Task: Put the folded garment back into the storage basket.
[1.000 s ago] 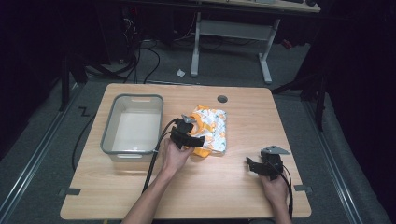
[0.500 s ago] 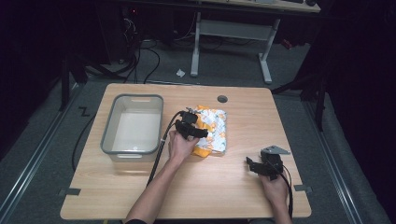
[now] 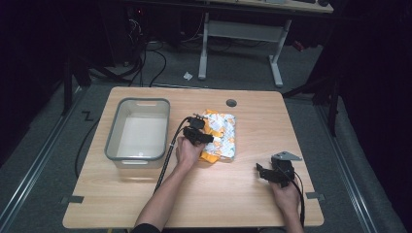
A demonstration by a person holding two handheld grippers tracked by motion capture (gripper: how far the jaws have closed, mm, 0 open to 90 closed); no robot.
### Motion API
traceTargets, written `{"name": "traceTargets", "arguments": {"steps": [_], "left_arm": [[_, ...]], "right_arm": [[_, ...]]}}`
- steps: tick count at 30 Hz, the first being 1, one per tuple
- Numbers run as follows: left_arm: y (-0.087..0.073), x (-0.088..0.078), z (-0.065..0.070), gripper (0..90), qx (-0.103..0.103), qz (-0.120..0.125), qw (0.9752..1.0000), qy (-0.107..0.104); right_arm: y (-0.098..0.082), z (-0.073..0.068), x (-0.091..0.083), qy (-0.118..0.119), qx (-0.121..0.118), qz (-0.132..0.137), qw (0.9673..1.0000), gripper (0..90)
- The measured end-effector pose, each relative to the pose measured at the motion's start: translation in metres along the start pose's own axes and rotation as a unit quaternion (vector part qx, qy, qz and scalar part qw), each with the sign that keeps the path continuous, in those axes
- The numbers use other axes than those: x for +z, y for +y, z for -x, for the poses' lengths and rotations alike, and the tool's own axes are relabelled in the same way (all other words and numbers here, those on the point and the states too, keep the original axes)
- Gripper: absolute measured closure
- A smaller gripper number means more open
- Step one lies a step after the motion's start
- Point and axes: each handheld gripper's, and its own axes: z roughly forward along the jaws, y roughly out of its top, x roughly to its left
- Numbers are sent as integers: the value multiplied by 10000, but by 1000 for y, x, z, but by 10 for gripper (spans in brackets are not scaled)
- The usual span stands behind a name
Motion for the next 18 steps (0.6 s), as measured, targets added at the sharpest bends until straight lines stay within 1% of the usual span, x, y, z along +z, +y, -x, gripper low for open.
{"name": "traceTargets", "arguments": {"steps": [1, 3, 4, 5, 6, 7, 8, 9, 10, 11, 12, 15, 17, 18], "left_arm": [[0, 0, 1, 298, 40, 0, 10000, 6], [-1, 0, 5, 354, 227, 11, 9997, 85], [-1, -1, 7, 438, 279, 28, 9996, 51], [-1, -1, 8, 438, 294, 48, 9996, 27], [-1, -2, 9, 515, 369, 48, 9993, -57], [-2, -2, 10, 555, 401, 49, 9991, -109], [-2, -2, 10, 592, 401, 49, 9991, -109], [-2, -3, 9, 627, 387, 47, 9990, -213], [-2, -3, 9, 655, 307, 32, 9991, -283], [-2, -3, 9, 683, 307, 32, 9991, -283], [-2, -3, 9, 703, 256, 14, 9991, -337], [-1, -4, 10, 736, 278, 11, 9988, -392], [-1, -6, 8, 750, 178, 24, 9986, -497], [-1, -6, 8, 756, 178, 24, 9986, -497]], "right_arm": [[0, 0, 0, 0, 0, 0, 10000, 300], [0, 0, 0, 0, 1, 0, 10000, 300], [0, 0, 0, 0, 0, -1, 10000, 300], [0, 0, 0, 0, 0, -1, 10000, 300], [0, 0, 0, 0, 0, -1, 10000, 300], [0, 0, 0, 0, 0, 0, 10000, 300], [0, 0, 0, 0, 0, 0, 10000, 300], [0, 0, 0, -1, 0, 0, 10000, 300], [0, 0, 0, -1, 0, 1, 10000, 300], [0, 0, 0, -1, 0, 1, 10000, 300], [0, 0, 0, 0, 1, 0, 10000, 300], [0, 0, 0, -1, -1, 0, 10000, 300], [0, 0, 0, 0, 0, 0, 10000, 300], [0, 0, 0, 0, 0, 0, 10000, 300]]}}
